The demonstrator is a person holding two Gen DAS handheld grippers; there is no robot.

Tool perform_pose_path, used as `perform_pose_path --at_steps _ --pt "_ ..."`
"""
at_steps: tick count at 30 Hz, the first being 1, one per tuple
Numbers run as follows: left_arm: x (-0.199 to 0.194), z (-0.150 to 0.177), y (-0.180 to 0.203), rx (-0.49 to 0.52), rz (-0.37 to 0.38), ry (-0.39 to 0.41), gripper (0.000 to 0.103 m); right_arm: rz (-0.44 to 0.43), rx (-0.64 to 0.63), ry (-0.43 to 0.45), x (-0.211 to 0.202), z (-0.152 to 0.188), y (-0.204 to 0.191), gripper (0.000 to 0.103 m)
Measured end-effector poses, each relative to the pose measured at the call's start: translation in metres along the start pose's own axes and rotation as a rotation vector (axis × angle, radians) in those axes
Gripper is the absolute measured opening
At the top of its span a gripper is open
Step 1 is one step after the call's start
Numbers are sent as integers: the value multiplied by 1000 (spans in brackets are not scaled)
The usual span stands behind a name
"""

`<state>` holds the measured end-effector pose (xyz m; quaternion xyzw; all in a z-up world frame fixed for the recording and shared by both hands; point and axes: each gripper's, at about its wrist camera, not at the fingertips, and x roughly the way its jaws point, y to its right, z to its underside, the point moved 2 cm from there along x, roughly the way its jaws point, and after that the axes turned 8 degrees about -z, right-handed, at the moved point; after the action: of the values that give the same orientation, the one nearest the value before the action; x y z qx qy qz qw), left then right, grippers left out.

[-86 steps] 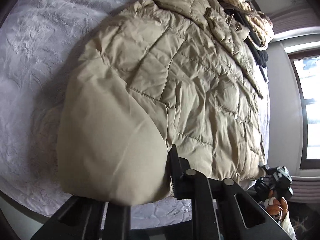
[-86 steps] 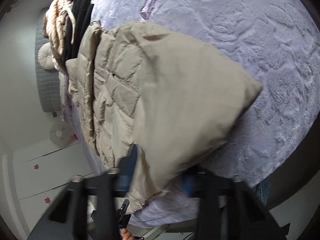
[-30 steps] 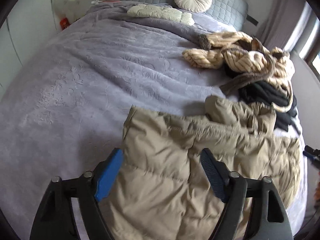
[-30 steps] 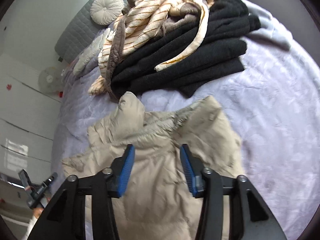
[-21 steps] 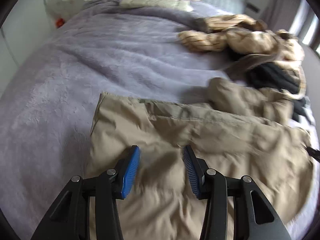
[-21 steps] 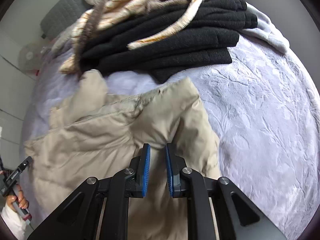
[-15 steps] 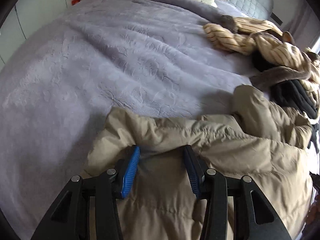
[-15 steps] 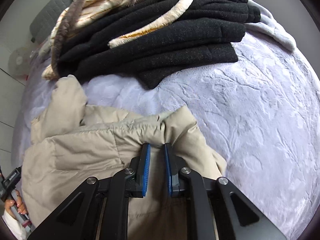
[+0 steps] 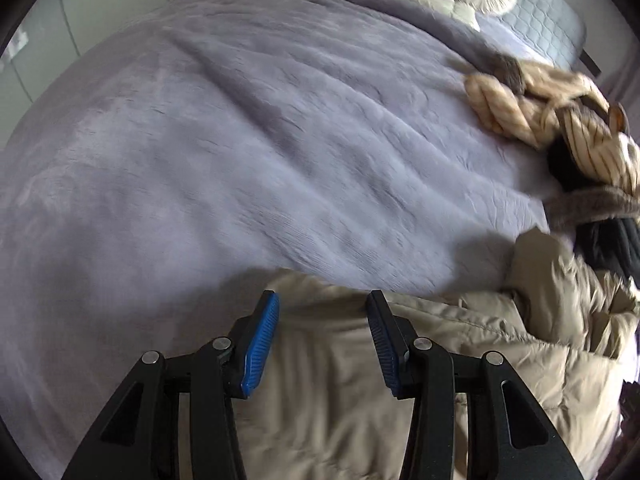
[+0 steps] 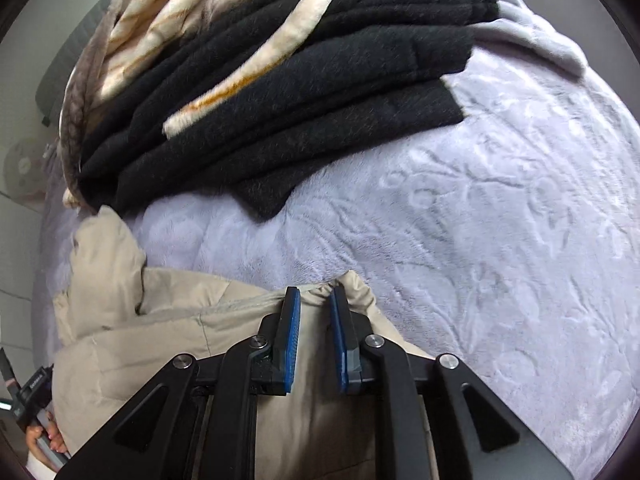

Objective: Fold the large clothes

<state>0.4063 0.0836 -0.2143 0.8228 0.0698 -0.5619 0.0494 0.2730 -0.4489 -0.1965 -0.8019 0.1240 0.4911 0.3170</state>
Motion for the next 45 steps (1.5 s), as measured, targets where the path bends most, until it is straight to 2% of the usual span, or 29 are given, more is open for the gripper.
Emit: perform_pose_path --at_steps 1,2,4,8,11,13,16,19,20,21,22,25,27,28,30,32,34,35,37,40,45 --pt "-5 0 -5 3 -3 4 48 -4 4 9 -9 0 1 25" --pt "-12 0 -10 12 -10 9 48 -11 7 17 -17 1 2 34" --pt "-27 5 -20 36 -17 18 48 -30 9 42 -37 5 1 44" --pt "-62 31 -33 101 2 23 49 -83 -10 61 -77 27 -11 45" --pt "-85 59 -44 113 27 23 82 -130 -10 61 -107 59 -15 50" --pt "-98 79 -49 111 55 26 82 -160 -3 49 -117 86 -18 54" --pt "-106 109 -57 80 93 -23 82 -182 16 17 -130 123 -19 56" --pt "-106 134 -62 57 107 -75 84 -213 57 -28 -134 159 -10 66" --pt "-107 140 -64 53 103 -81 90 -226 72 -35 -137 168 -8 69" --pt "-108 148 -66 47 100 -86 103 -237 85 -43 -139 176 -5 71" --pt "-109 153 -67 42 101 -80 103 -249 96 -54 -139 184 -3 78" --pt "-110 167 -72 29 124 -100 103 -273 142 -78 -137 202 5 80" --pt "-106 176 -75 2 147 -137 103 -299 185 -98 -132 212 10 93" --pt "-104 178 -76 -6 153 -150 103 -317 218 -106 -128 217 13 103" --pt "-99 183 -79 -37 150 -176 103 -355 282 -104 -123 223 19 103" --pt "-94 186 -84 -49 110 -172 103 -383 337 -101 -118 227 25 103" --pt "-87 188 -89 -77 108 -177 103 -411 383 -118 -111 228 30 103" --pt "-83 188 -92 -100 128 -192 103 -429 408 -132 -106 228 32 103" --pt "-70 190 -93 -143 215 -241 103 -455 456 -135 -96 229 39 103" --pt "-49 193 -92 -222 381 -306 103 -518 515 -122 -83 228 46 103" --pt "-32 186 -89 -291 464 -278 103 -638 592 -125 -53 224 45 103"
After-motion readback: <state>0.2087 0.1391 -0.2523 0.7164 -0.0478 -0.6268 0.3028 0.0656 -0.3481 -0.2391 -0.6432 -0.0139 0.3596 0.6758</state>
